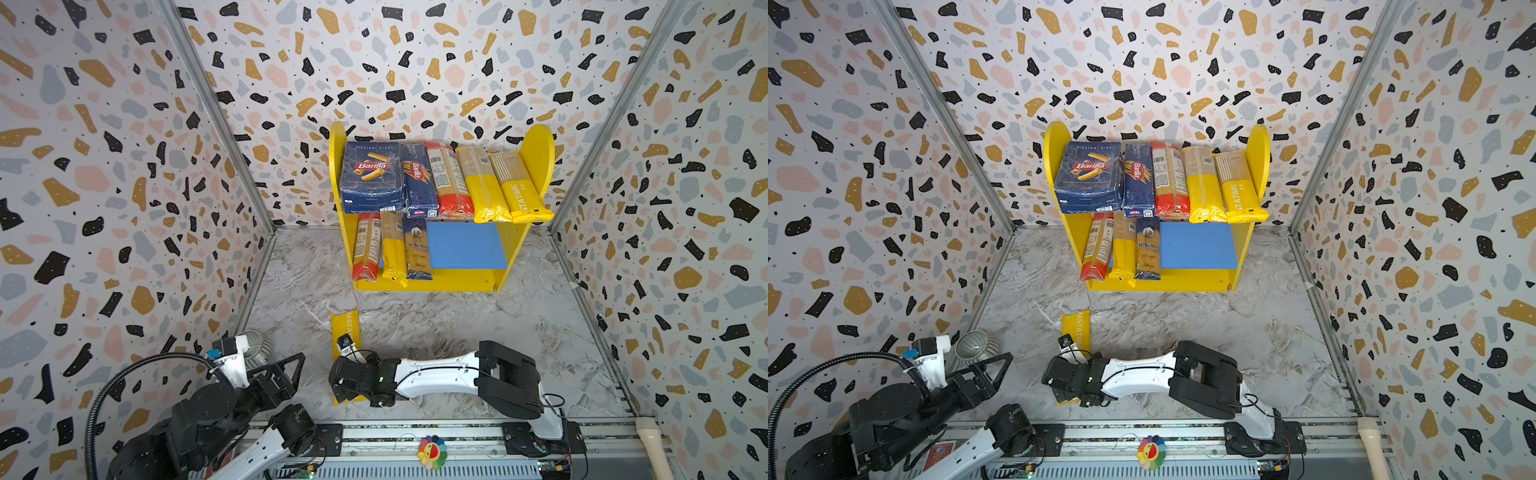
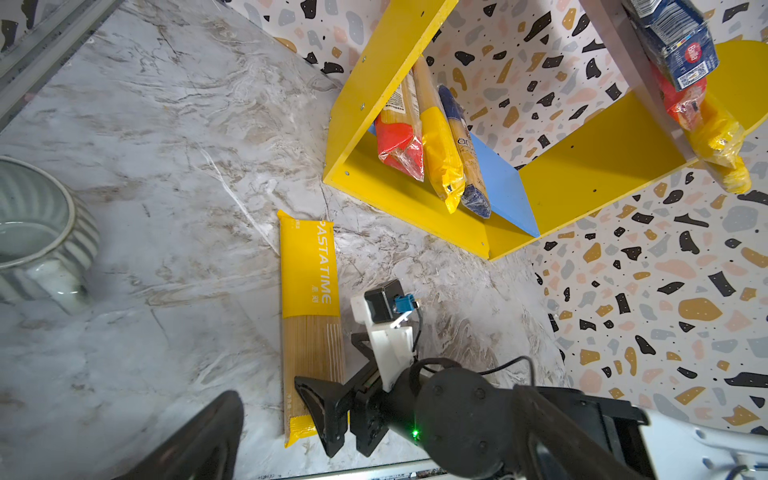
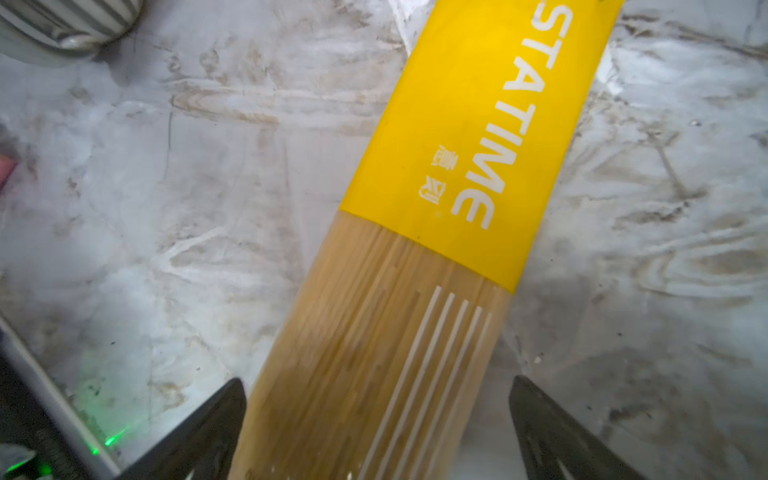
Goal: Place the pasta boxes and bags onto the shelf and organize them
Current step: 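Close the right gripper on the end of the Pastatime bag, then lift the Pastatime bag upright with the right gripper toward the shelf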
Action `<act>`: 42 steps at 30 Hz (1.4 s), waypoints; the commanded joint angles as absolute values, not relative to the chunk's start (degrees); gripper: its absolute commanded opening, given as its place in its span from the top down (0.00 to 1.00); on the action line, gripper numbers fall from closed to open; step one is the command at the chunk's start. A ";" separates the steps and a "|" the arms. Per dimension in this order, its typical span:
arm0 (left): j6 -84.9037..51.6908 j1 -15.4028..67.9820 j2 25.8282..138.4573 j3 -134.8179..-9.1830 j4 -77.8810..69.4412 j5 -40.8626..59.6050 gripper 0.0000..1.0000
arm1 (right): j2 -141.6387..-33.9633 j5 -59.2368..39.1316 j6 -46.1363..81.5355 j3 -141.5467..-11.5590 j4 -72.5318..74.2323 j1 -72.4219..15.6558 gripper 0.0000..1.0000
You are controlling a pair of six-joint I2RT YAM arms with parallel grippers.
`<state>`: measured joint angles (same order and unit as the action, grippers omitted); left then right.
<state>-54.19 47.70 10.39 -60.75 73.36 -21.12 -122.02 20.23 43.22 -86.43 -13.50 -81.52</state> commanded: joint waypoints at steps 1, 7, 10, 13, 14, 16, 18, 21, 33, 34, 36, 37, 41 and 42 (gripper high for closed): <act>-52.44 47.98 9.78 -62.04 73.91 -22.14 0.00 | -123.74 23.91 44.10 -89.97 -20.27 -82.01 0.01; -51.85 47.91 9.81 -62.83 73.92 -22.06 0.00 | -127.34 25.58 44.13 -92.78 -24.05 -82.14 0.01; -51.77 47.98 9.72 -62.84 73.88 -22.02 0.00 | -129.03 25.21 43.69 -93.79 -25.45 -82.00 0.01; -51.73 47.97 9.61 -62.76 73.74 -21.74 0.01 | -130.19 24.28 43.43 -93.70 -26.30 -81.87 0.02; -51.76 47.94 9.50 -62.75 73.76 -21.79 0.01 | -130.33 23.93 43.40 -93.52 -26.59 -81.78 0.05; -51.78 47.93 9.34 -62.67 73.83 -21.83 0.01 | -130.28 23.52 43.55 -92.46 -27.01 -81.66 0.13; -51.81 47.97 9.40 -62.65 73.83 -21.96 0.01 | -129.49 22.43 43.53 -90.32 -26.29 -81.49 0.28; -51.77 47.92 9.48 -62.24 73.45 -22.05 0.01 | -126.99 19.26 44.10 -85.58 -23.56 -81.04 0.47; -51.06 47.98 13.31 -58.95 69.09 -21.21 0.00 | -102.58 -4.90 47.58 -50.59 7.05 -73.94 0.87; -51.06 47.95 13.68 -58.80 68.87 -21.30 0.01 | -100.74 -5.58 47.51 -49.02 7.91 -73.76 0.87; -51.06 47.95 14.68 -58.33 68.05 -21.45 0.00 | -96.57 -6.54 46.86 -46.87 7.60 -73.66 0.89; -51.06 47.97 15.13 -58.12 67.59 -21.38 0.01 | -94.81 -6.73 46.73 -46.06 7.39 -73.59 0.89; -51.06 47.99 17.34 -56.66 64.72 -21.06 0.00 | -85.40 -8.08 47.58 -40.10 8.84 -72.59 0.91; -51.06 47.96 17.92 -55.94 63.70 -20.85 0.01 | -82.53 -8.44 47.73 -38.22 9.39 -72.18 0.91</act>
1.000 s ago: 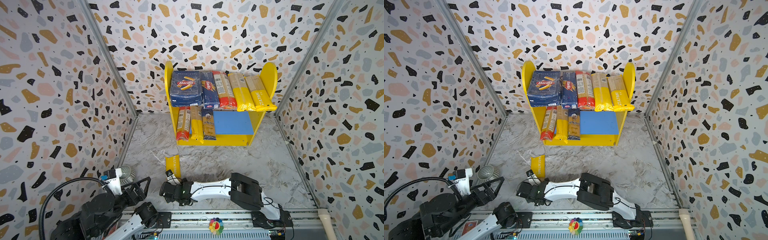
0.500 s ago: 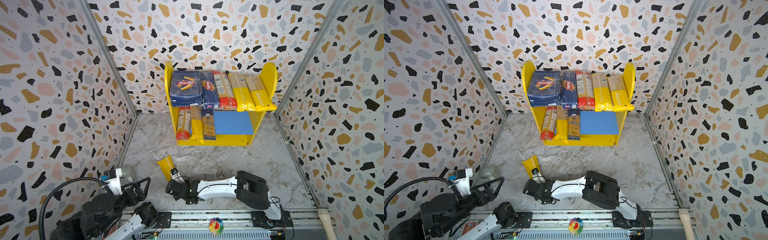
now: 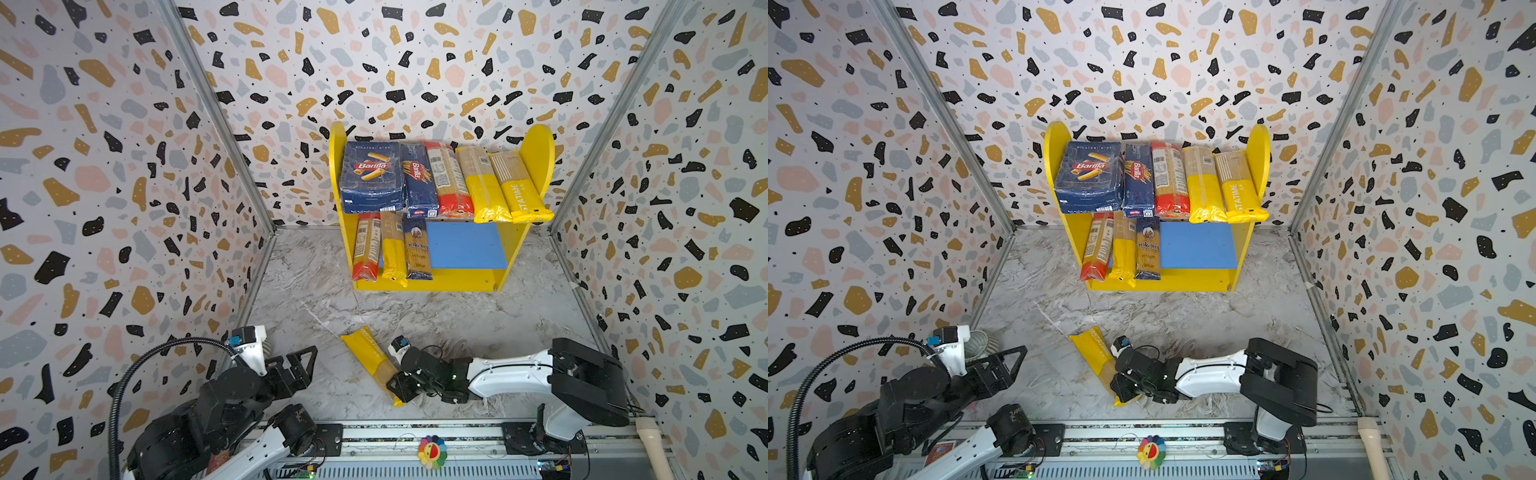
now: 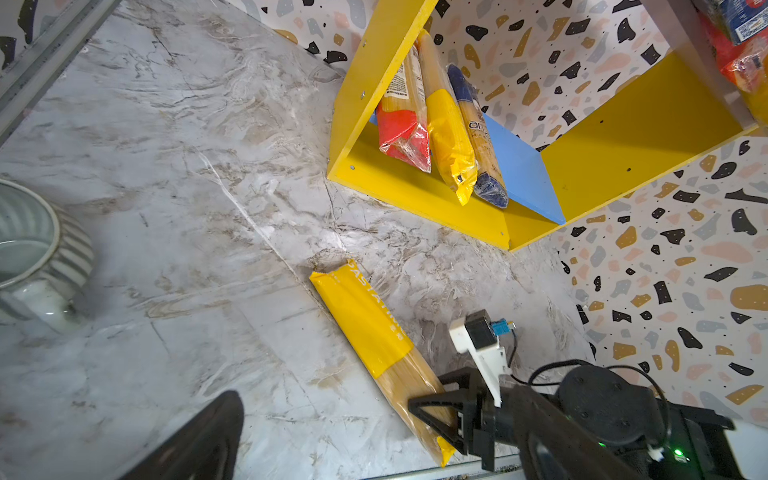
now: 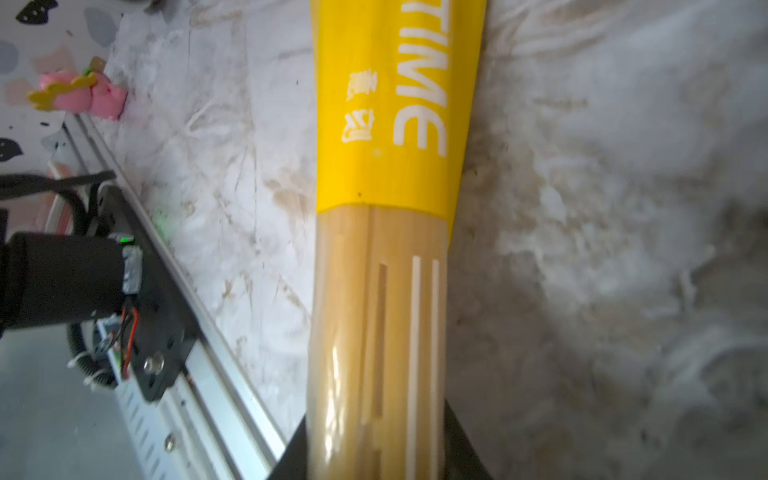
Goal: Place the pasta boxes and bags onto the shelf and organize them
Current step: 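Lift the Pastatime bag upright with the right gripper toward the shelf, then stand the Pastatime bag on the lower shelf against the blue board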
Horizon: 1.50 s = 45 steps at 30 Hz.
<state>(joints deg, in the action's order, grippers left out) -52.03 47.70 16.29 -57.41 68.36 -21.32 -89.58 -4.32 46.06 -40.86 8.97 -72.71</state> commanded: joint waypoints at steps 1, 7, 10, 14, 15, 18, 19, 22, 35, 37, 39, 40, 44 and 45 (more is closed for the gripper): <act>-51.06 47.91 18.39 -55.23 62.81 -20.80 0.00 | -80.44 -8.75 47.89 -36.85 9.75 -71.65 0.91; -51.06 47.91 23.73 -49.22 53.52 -18.08 0.00 | -60.54 -6.55 48.99 -29.33 2.50 -68.89 0.91; -48.99 47.93 27.15 -47.67 48.10 -16.23 0.00 | -49.34 -4.78 48.95 -28.00 -5.13 -66.29 0.91; -47.41 47.95 32.47 -47.52 42.97 -14.36 0.01 | -35.95 -4.03 48.20 -27.98 -15.24 -59.25 0.93; -47.01 47.91 33.70 -47.65 41.94 -13.81 0.01 | -33.24 -4.02 47.68 -28.33 -17.49 -57.22 0.93; -46.05 47.94 36.74 -48.42 39.87 -12.56 0.01 | -28.22 -4.70 45.66 -30.52 -22.65 -50.95 0.93; -45.80 47.91 37.49 -48.76 39.54 -12.37 0.01 | -27.58 -4.81 44.93 -31.43 -23.99 -49.29 0.93; -45.01 47.97 39.39 -49.71 38.50 -11.95 0.01 | -27.95 -5.05 42.45 -35.11 -26.45 -44.70 0.93; -42.30 47.97 41.67 -53.16 39.32 -11.71 0.00 | -44.20 -2.12 33.31 -49.92 -20.67 -33.58 0.95; -42.19 47.92 41.26 -52.80 39.04 -11.82 0.01 | -47.23 -0.44 32.27 -50.64 -18.25 -32.37 0.95; -42.19 47.91 40.55 -51.96 38.39 -11.83 0.01 | -50.44 0.64 31.06 -50.69 -14.22 -31.00 0.95; -42.19 47.95 40.23 -51.64 38.39 -11.90 0.00 | -51.62 0.79 30.71 -50.54 -12.08 -30.54 0.95; -42.19 47.96 39.06 -50.49 38.58 -12.93 0.00 | -57.47 0.72 29.40 -51.22 -2.99 -28.88 0.94; -42.11 47.98 38.79 -50.36 38.74 -13.24 0.00 | -59.34 0.77 28.99 -52.19 -1.74 -28.63 0.95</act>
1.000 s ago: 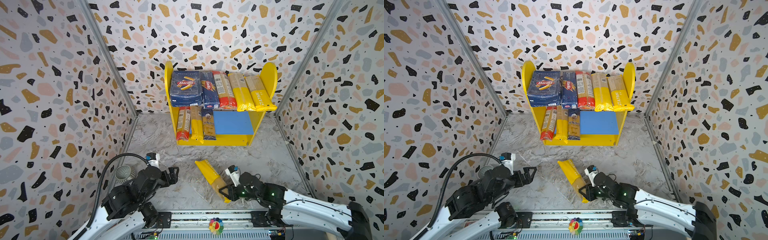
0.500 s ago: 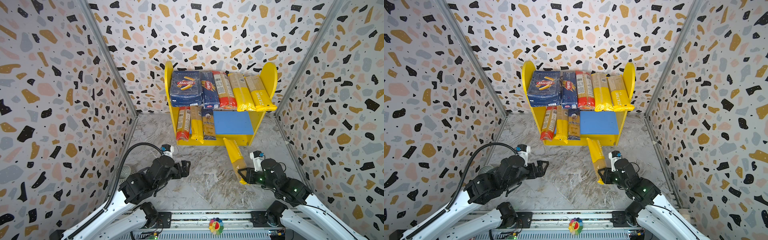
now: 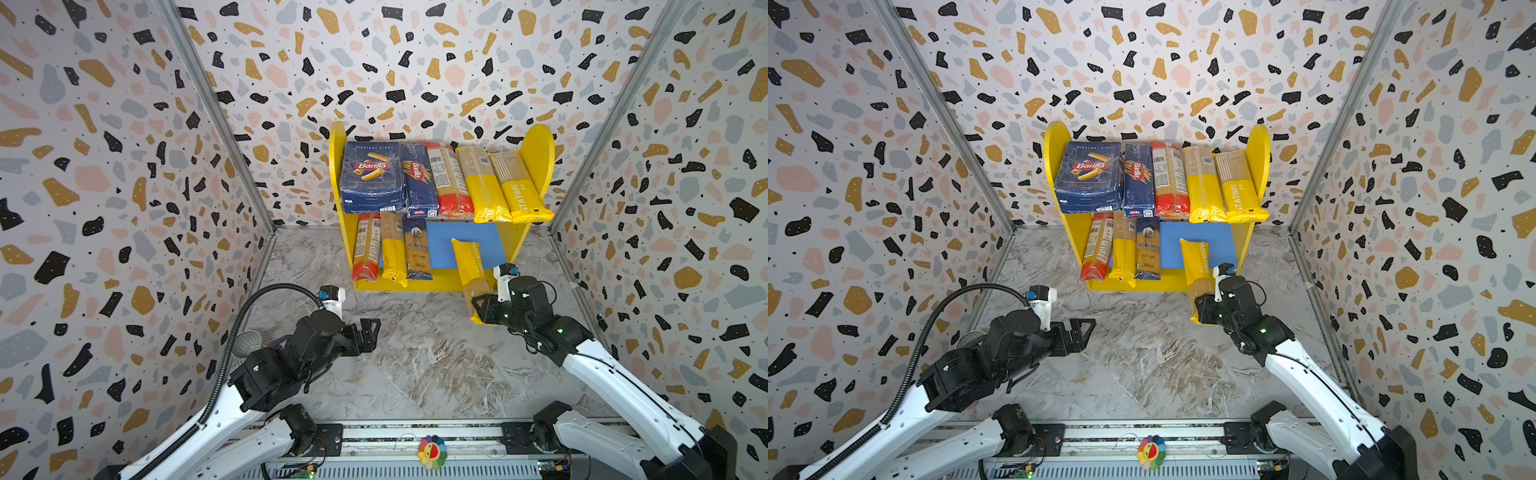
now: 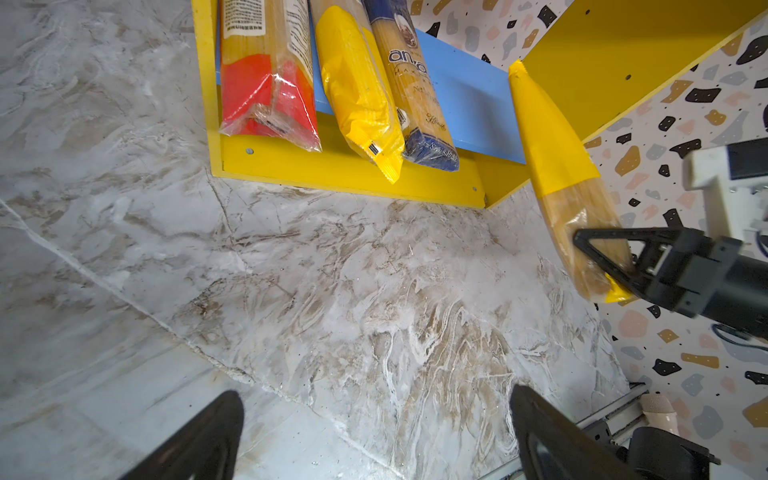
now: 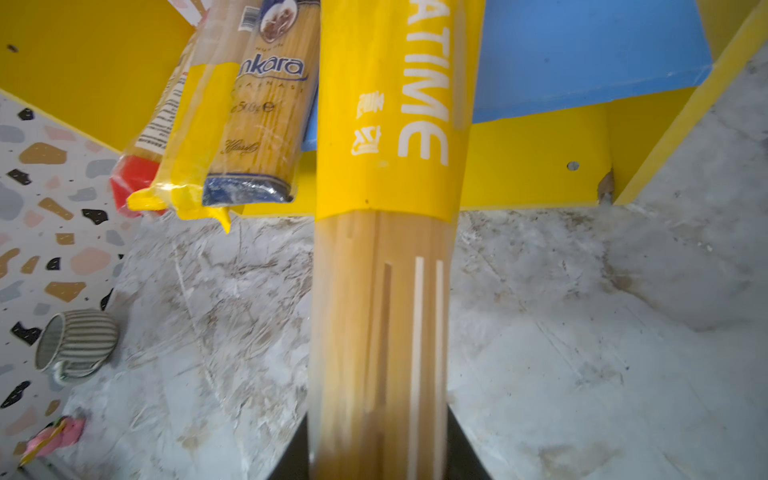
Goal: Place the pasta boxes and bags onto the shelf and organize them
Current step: 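Stand the Pastatime bag on the lower shelf against the blue board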
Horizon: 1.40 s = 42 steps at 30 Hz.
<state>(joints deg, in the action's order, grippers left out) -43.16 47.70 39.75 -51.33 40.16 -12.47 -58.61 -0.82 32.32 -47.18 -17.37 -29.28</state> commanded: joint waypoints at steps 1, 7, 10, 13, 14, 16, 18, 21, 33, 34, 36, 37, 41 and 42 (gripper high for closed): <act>-41.94 47.90 38.57 -50.13 38.83 -13.54 0.01 | -61.03 1.05 28.71 -53.21 -1.21 -28.43 0.95; -41.65 47.93 37.60 -49.23 39.05 -15.12 0.00 | -68.26 0.67 26.82 -59.11 0.53 -26.52 0.95; -41.11 47.95 38.21 -49.03 38.06 -15.12 0.01 | -71.21 -0.50 26.38 -61.76 0.89 -24.92 0.94; -40.38 47.96 38.76 -49.31 37.41 -15.62 0.01 | -74.65 -1.44 26.24 -64.11 1.79 -23.82 0.93; -39.96 47.96 38.86 -49.38 37.19 -15.88 0.00 | -75.94 -1.49 26.20 -64.86 2.30 -23.66 0.93; -39.40 47.91 39.03 -49.48 37.18 -16.80 0.01 | -78.57 -1.84 26.28 -66.28 3.26 -23.55 0.92; -39.03 47.91 39.31 -49.40 37.23 -17.51 0.01 | -81.25 -1.69 26.38 -67.85 3.77 -23.47 0.92; -38.93 47.98 39.72 -48.98 37.21 -18.38 0.00 | -85.05 -1.75 26.54 -70.23 4.49 -23.38 0.92; -38.40 47.99 40.43 -47.35 35.71 -19.23 0.01 | -92.49 -4.56 28.54 -72.79 6.09 -23.38 0.85; -38.54 47.96 40.43 -47.28 35.60 -19.25 0.01 | -93.02 -4.82 28.70 -73.04 6.06 -23.38 0.80; -38.58 47.91 40.34 -47.11 35.51 -19.30 0.00 | -93.73 -4.83 29.05 -73.46 5.46 -23.38 0.64; -38.61 47.97 40.27 -46.96 35.51 -19.34 0.01 | -93.76 -4.75 29.30 -73.52 5.38 -23.38 0.53; -38.67 47.94 40.17 -46.81 35.87 -20.30 0.00 | -91.85 -4.49 29.11 -72.71 5.23 -23.36 0.31; -38.89 47.98 40.08 -46.68 36.02 -20.93 0.01 | -91.00 -4.65 28.88 -72.44 5.10 -23.33 0.27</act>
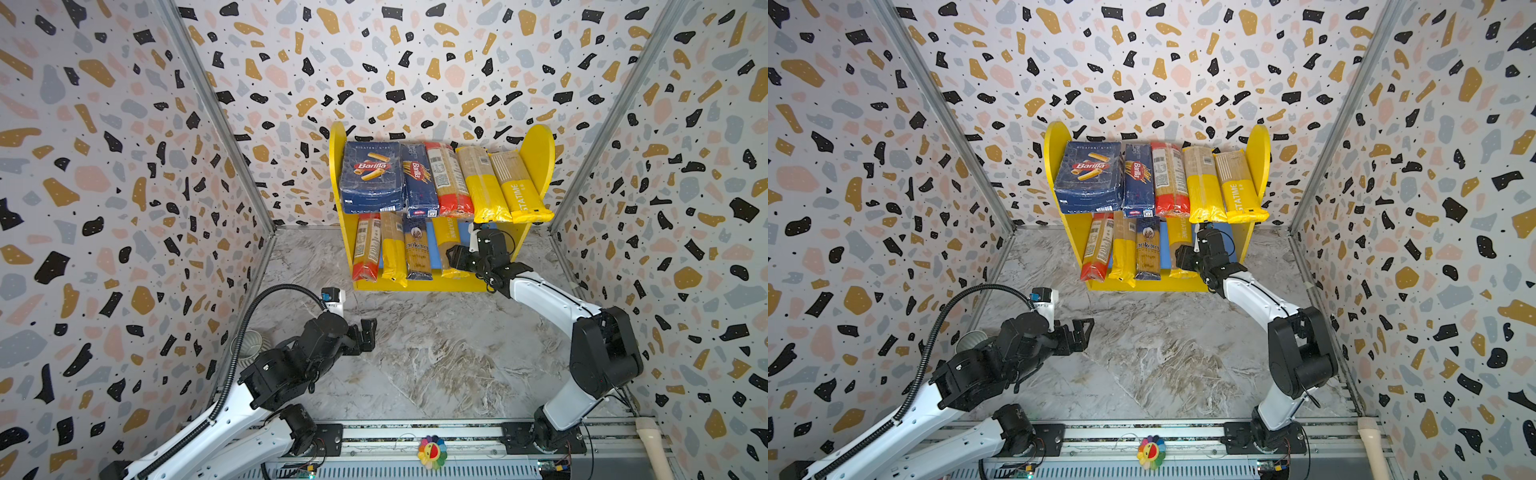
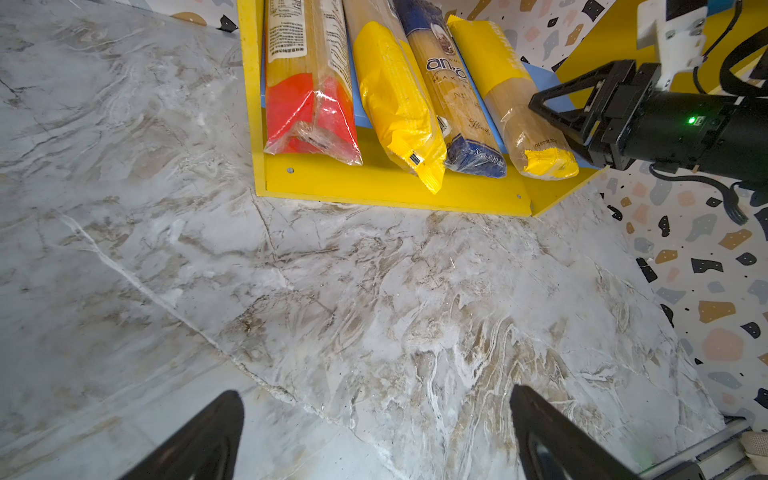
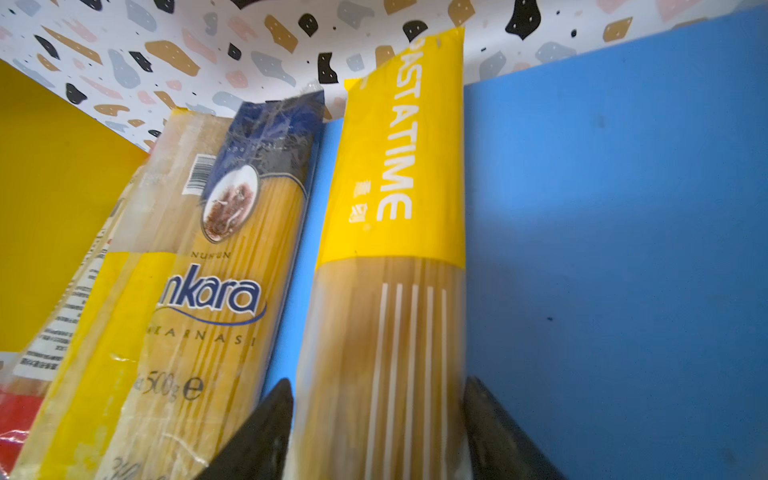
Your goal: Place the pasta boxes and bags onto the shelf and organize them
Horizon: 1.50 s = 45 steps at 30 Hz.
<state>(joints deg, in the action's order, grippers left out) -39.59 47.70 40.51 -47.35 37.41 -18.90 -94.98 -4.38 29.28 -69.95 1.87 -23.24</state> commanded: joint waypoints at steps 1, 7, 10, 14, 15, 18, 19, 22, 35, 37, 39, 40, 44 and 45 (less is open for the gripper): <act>-39.00 47.92 40.04 -46.44 36.15 -21.96 0.00 | -89.81 -4.79 28.59 -71.82 5.02 -23.33 0.23; -38.66 47.99 39.57 -45.10 35.94 -29.44 0.01 | -79.58 -6.07 27.52 -66.07 1.67 -23.33 0.01; -36.22 47.91 40.10 -44.13 32.65 -32.63 0.00 | -73.86 -7.28 27.10 -61.42 -0.74 -23.42 0.01; -34.36 47.90 42.38 -44.21 27.79 -37.72 0.00 | -66.59 -5.04 24.14 -54.78 -5.20 -23.41 0.01; -34.01 48.06 42.77 -43.85 25.45 -38.81 0.00 | -65.05 -3.61 22.91 -53.48 -6.94 -23.42 0.01; -30.28 48.24 42.14 -39.66 15.40 -39.24 0.00 | -60.89 2.79 20.01 -49.55 -11.41 -23.47 0.01; -28.38 48.48 41.74 -37.95 11.95 -39.72 0.00 | -59.00 4.95 19.45 -47.48 -11.86 -23.41 0.01; -23.11 49.36 40.16 -31.96 1.15 -41.58 0.01 | -52.26 9.53 19.38 -40.76 -10.94 -23.38 0.01; -1.54 49.58 43.71 -16.29 -29.75 -64.71 0.00 | -32.43 14.39 11.33 -18.33 8.71 -23.46 0.01; 1.92 49.49 44.82 -12.99 -37.01 -66.20 0.01 | -33.43 15.23 10.44 -17.44 11.38 -23.36 0.01; 5.18 49.18 45.64 -10.43 -42.71 -66.18 0.00 | -35.27 16.05 9.27 -17.08 13.66 -23.35 0.01; 7.14 48.70 46.08 -9.13 -45.59 -66.49 0.00 | -36.48 16.73 8.44 -16.63 15.21 -23.34 0.01; 7.51 42.21 45.59 -3.73 -55.99 -62.51 0.01 | -40.92 21.60 4.72 -12.94 25.53 -22.70 0.01; 5.27 38.61 45.42 -1.81 -58.69 -59.66 0.00 | -41.92 22.48 3.82 -11.53 29.13 -22.36 0.01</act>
<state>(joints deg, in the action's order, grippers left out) 4.71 44.01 46.11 -4.95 -43.11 -61.78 -40.03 17.56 7.81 -14.22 18.50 -23.05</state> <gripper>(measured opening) 0.995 0.990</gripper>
